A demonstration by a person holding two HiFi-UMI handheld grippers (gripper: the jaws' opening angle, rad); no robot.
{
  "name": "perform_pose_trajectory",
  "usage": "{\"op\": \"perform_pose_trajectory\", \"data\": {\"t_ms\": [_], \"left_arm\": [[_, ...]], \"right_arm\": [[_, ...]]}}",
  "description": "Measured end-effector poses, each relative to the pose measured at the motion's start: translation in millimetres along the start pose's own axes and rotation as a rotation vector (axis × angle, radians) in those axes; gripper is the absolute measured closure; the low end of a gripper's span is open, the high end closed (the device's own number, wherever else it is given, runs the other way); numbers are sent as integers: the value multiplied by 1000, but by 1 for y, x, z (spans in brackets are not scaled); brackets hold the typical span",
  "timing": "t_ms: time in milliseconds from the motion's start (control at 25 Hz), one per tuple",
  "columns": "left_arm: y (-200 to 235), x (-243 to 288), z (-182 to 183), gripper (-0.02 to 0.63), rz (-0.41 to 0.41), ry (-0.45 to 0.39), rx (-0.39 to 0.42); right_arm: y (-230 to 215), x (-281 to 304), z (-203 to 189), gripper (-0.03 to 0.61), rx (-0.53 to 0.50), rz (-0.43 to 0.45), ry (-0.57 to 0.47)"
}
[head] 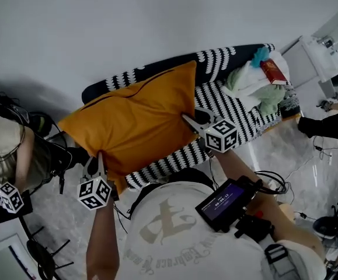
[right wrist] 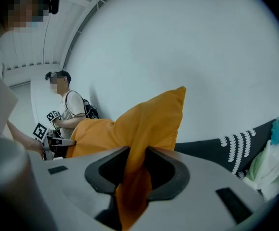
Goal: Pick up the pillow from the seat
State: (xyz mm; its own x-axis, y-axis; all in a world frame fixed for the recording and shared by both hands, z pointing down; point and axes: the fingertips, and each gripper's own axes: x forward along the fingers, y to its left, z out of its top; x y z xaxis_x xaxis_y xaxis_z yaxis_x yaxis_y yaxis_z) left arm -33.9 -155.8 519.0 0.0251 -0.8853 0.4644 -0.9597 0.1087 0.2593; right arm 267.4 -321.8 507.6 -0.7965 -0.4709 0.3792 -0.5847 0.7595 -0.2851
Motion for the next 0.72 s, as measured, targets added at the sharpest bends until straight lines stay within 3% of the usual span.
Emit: {"op": "perform_pose_trajectory", "data": {"t_ms": [400, 720], "left_arm": [[3, -35, -10, 589, -38, -43, 11], [-7, -37, -16, 589, -50, -47, 17]], "right_arm": [[33, -30, -15, 453, -13, -32, -50], [30, -44, -24, 453, -12, -47, -56]]}}
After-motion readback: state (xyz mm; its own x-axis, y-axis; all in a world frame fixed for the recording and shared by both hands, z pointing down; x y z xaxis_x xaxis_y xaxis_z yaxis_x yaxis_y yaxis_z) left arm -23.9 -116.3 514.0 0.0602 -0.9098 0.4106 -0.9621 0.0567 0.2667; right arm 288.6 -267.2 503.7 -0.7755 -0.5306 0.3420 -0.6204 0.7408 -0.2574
